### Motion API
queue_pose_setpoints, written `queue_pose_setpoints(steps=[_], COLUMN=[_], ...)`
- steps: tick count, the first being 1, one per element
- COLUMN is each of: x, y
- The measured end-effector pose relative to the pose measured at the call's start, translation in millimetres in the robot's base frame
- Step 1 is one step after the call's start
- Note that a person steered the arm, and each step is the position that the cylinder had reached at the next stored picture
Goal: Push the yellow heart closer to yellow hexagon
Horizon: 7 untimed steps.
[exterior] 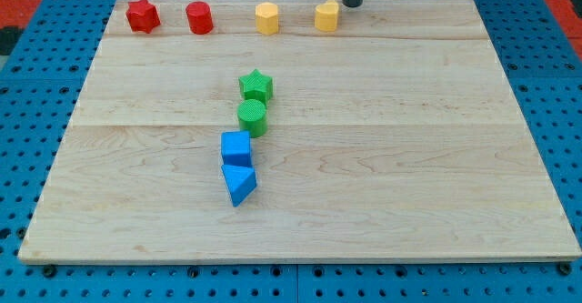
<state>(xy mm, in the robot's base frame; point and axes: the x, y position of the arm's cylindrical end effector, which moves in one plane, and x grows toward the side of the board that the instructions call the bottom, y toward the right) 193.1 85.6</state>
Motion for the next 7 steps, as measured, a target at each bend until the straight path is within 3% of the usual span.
queue_pose_setpoints(steps=[2,4,5,7], x=[11,7,35,27], y=[-106,2,40,-51])
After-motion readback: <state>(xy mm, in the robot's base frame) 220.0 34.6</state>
